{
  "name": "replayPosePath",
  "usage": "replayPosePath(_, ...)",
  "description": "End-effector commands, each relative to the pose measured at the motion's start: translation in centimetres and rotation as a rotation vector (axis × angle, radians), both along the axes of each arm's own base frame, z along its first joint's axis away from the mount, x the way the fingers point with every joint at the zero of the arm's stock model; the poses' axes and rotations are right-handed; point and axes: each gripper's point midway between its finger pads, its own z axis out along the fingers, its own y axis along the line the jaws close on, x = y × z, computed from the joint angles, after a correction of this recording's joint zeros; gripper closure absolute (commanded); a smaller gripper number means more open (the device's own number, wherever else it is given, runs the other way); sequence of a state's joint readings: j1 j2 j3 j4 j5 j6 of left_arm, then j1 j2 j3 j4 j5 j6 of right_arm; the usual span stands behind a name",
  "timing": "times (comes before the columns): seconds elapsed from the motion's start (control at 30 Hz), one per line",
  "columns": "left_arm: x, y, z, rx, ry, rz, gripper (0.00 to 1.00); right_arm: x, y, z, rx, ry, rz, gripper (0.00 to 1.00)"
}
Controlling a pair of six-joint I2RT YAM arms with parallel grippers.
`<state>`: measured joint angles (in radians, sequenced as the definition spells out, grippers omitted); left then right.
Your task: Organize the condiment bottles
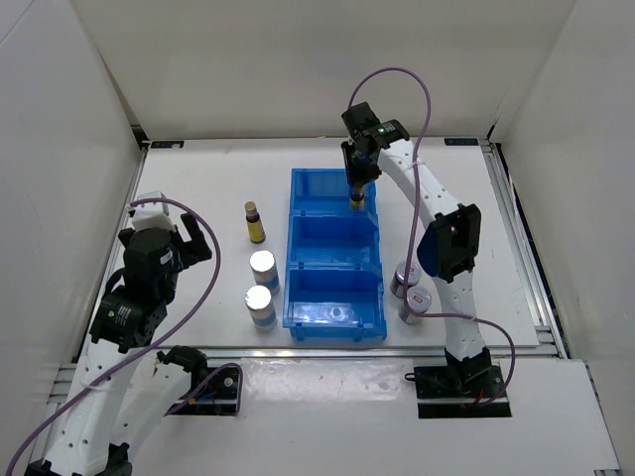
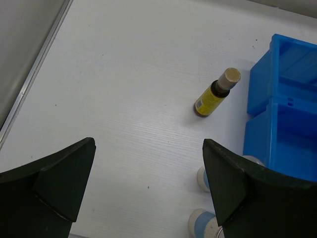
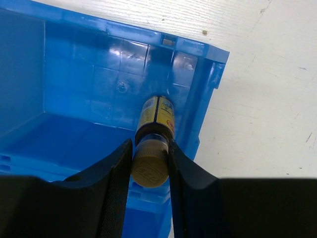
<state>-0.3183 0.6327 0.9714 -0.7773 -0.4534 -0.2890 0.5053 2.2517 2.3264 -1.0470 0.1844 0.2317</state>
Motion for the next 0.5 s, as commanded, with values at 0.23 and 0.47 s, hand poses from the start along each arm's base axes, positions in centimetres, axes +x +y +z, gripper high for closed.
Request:
replayPosePath(0.23, 0.0, 0.0, 0.5, -0.001, -0.025, -0.004, 0.0, 1.2, -0.3, 2.9, 0.009, -0.108, -0.036, 0.49)
replayPosePath(0.47, 0.1, -0.6, 0.2, 0.021, -0.008, -0.046, 0.0, 0.7, -2.8, 7.5, -0.003, -0.179, -0.078, 0.46)
